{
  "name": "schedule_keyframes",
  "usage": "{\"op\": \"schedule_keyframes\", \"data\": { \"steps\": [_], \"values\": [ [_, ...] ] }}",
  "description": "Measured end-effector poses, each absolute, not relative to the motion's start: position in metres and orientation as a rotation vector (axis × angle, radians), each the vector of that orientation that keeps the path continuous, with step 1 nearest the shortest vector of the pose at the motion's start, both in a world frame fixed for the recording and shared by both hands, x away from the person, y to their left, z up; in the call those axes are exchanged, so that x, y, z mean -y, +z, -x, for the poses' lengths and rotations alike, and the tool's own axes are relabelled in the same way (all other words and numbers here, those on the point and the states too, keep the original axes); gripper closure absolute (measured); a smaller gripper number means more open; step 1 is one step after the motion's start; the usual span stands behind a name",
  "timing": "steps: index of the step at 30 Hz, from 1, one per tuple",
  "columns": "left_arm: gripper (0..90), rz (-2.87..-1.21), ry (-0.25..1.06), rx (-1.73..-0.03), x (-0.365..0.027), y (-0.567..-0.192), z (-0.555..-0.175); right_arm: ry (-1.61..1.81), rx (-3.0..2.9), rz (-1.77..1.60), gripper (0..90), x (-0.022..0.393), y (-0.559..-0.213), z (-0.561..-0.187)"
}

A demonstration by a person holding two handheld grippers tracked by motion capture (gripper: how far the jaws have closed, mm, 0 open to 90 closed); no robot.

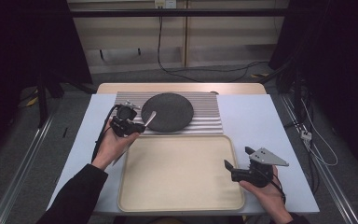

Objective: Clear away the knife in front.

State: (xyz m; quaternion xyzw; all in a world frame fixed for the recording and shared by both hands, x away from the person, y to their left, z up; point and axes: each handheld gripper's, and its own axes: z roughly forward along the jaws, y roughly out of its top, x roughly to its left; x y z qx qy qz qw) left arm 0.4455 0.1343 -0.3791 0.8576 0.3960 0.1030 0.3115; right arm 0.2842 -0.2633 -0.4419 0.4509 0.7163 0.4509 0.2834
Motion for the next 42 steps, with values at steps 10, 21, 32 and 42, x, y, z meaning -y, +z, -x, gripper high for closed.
{"op": "schedule_keyframes", "data": {
  "steps": [10,21,32,42],
  "values": [
    [79.7,-2.305,0.254,-1.044,-0.126,-0.384,-0.424,1.207,-1.919,-1.208,8.3,0.263,-0.442,-0.284],
    [79.7,-2.316,0.209,-1.037,-0.120,-0.401,-0.407,1.209,-1.922,-1.203,8.3,0.262,-0.442,-0.285],
    [79.7,-2.368,0.183,-1.036,-0.106,-0.415,-0.399,1.206,-1.919,-1.207,8.4,0.263,-0.442,-0.285],
    [79.6,-2.409,0.140,-1.048,-0.097,-0.429,-0.396,1.204,-1.921,-1.208,8.5,0.262,-0.442,-0.286]
  ]
}}
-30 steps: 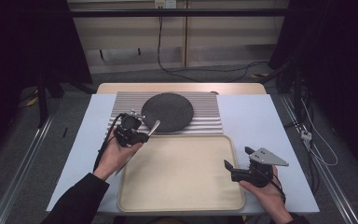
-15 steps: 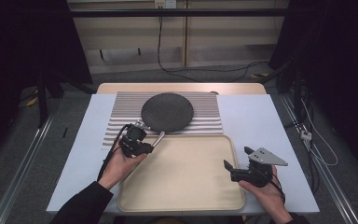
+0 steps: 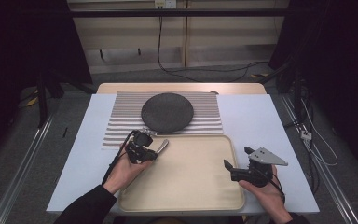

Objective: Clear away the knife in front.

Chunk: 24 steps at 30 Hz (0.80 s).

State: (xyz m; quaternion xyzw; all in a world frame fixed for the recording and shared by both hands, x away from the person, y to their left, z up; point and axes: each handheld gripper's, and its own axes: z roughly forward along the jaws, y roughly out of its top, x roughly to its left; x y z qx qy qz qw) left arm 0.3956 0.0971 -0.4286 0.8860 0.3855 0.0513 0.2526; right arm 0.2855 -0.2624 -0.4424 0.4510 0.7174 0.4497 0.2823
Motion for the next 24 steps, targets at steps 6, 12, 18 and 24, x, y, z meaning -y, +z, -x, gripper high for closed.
{"op": "schedule_keyframes", "data": {
  "steps": [6,12,18,24],
  "values": [
    [79.6,-2.411,0.137,-1.055,-0.092,-0.432,-0.394,1.199,-1.921,-1.201,8.6,0.262,-0.442,-0.285],
    [79.4,-2.408,0.131,-1.066,-0.095,-0.432,-0.389,1.200,-1.921,-1.201,8.6,0.262,-0.442,-0.285],
    [79.3,-2.393,0.144,-1.053,-0.100,-0.433,-0.381,1.200,-1.924,-1.199,8.6,0.262,-0.442,-0.285],
    [78.8,-2.373,0.128,-1.028,-0.106,-0.435,-0.378,1.198,-1.923,-1.199,8.6,0.262,-0.442,-0.284]
  ]
}}
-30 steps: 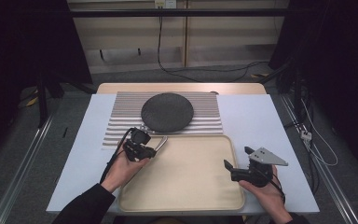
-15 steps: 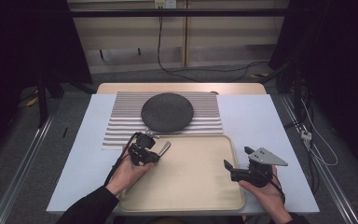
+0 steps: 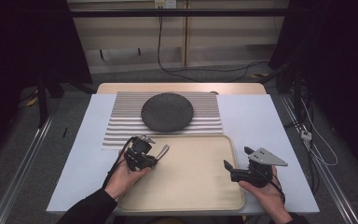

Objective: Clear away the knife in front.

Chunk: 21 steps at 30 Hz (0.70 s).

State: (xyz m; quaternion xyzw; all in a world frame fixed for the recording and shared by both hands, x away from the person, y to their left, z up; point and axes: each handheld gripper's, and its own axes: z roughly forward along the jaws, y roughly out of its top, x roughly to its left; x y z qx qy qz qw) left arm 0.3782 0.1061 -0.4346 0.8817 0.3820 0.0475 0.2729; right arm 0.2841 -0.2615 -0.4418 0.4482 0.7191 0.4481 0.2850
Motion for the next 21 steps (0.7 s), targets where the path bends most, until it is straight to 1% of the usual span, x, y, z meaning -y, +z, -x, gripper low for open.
{"op": "schedule_keyframes", "data": {
  "steps": [3,4,5,8,11,13,16,19,20,21],
  "values": [
    [77.6,-2.363,0.130,-1.001,-0.108,-0.436,-0.377,1.198,-1.924,-1.197,8.6,0.261,-0.442,-0.284],
    [75.7,-2.364,0.136,-0.988,-0.109,-0.436,-0.378,1.199,-1.925,-1.197,8.6,0.261,-0.442,-0.284],
    [69.9,-2.355,0.151,-0.974,-0.110,-0.435,-0.378,1.198,-1.925,-1.197,8.6,0.261,-0.442,-0.284],
    [56.9,-2.318,0.178,-0.961,-0.111,-0.432,-0.377,1.204,-1.926,-1.196,8.6,0.262,-0.442,-0.284],
    [43.5,-2.292,0.252,-0.937,-0.112,-0.428,-0.377,1.206,-1.929,-1.197,8.6,0.262,-0.442,-0.285],
    [36.0,-2.302,0.279,-0.918,-0.112,-0.428,-0.377,1.209,-1.932,-1.195,8.6,0.262,-0.443,-0.285],
    [23.2,-2.290,0.278,-0.913,-0.109,-0.428,-0.379,1.214,-1.930,-1.198,8.6,0.263,-0.442,-0.284],
    [17.7,-2.259,0.251,-0.884,-0.105,-0.425,-0.379,1.218,-1.927,-1.204,8.6,0.263,-0.442,-0.284],
    [16.9,-2.263,0.233,-0.861,-0.104,-0.425,-0.379,1.216,-1.928,-1.204,8.6,0.263,-0.442,-0.284],
    [18.8,-2.267,0.221,-0.852,-0.102,-0.424,-0.378,1.215,-1.929,-1.202,8.6,0.263,-0.443,-0.285]
  ]
}}
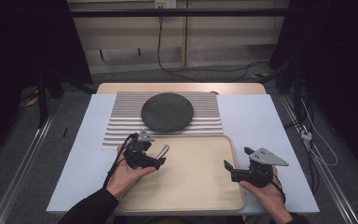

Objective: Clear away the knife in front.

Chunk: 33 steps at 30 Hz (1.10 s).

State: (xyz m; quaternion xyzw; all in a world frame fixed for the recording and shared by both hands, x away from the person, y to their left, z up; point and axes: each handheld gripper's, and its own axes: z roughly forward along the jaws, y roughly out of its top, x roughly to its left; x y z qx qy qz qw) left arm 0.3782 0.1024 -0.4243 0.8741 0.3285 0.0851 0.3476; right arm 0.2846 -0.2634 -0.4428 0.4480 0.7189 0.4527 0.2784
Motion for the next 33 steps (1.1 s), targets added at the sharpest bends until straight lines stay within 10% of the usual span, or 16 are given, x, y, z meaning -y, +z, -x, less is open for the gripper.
{"op": "schedule_keyframes", "data": {
  "steps": [6,17,33],
  "values": [
    [27.7,-2.274,0.179,-0.781,-0.095,-0.429,-0.377,1.213,-1.932,-1.200,8.6,0.263,-0.443,-0.285],
    [86.5,-2.337,0.188,-0.760,-0.091,-0.443,-0.377,1.206,-1.940,-1.196,8.6,0.259,-0.443,-0.287],
    [90.0,-2.336,0.135,-0.763,-0.099,-0.446,-0.386,1.209,-1.944,-1.192,8.4,0.259,-0.442,-0.286]
  ]
}}
